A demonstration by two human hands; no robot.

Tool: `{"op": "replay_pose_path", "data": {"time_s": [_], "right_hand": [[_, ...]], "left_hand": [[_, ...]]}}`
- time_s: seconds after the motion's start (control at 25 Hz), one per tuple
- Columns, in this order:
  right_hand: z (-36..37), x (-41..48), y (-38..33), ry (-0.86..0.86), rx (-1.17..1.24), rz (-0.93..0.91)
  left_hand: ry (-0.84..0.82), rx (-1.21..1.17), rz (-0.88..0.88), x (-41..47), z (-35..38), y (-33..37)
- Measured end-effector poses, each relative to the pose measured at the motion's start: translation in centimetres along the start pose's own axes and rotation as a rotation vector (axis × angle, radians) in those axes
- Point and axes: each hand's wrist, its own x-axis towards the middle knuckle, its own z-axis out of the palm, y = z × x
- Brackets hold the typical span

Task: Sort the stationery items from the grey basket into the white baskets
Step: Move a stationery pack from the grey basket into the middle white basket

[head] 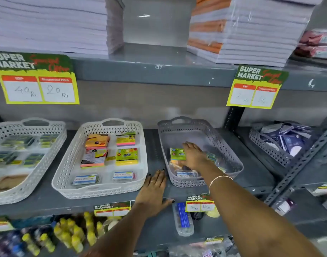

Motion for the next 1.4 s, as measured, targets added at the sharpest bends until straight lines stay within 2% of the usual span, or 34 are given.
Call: {"op": "replay_pose_path", "data": {"time_s": [0.16, 0.8, 1.16, 1.4], "right_hand": [[0.8, 1.2, 0.8, -0.149, -0.019, -0.026], [0.0, 3.6, 0.3, -0.23, -0.082, -0.088], [-1.5, 3.4, -0.2, -0.122, -0.01, -0.049], [-4.6, 5.0, -3.2, 0.011, 0.068, -0.142]], "left_hand": [[0.031, 0.015, 0.015, 0.4, 0.1, -0.1], [0.051, -0.023, -0.005, 0.2, 0.6, -0.2], [0.046, 0.007, -0.008, 0.2, 0.5, -0.1], [0.041, 0.029, -0.014, -0.1, 0.3, 0.1]]}}
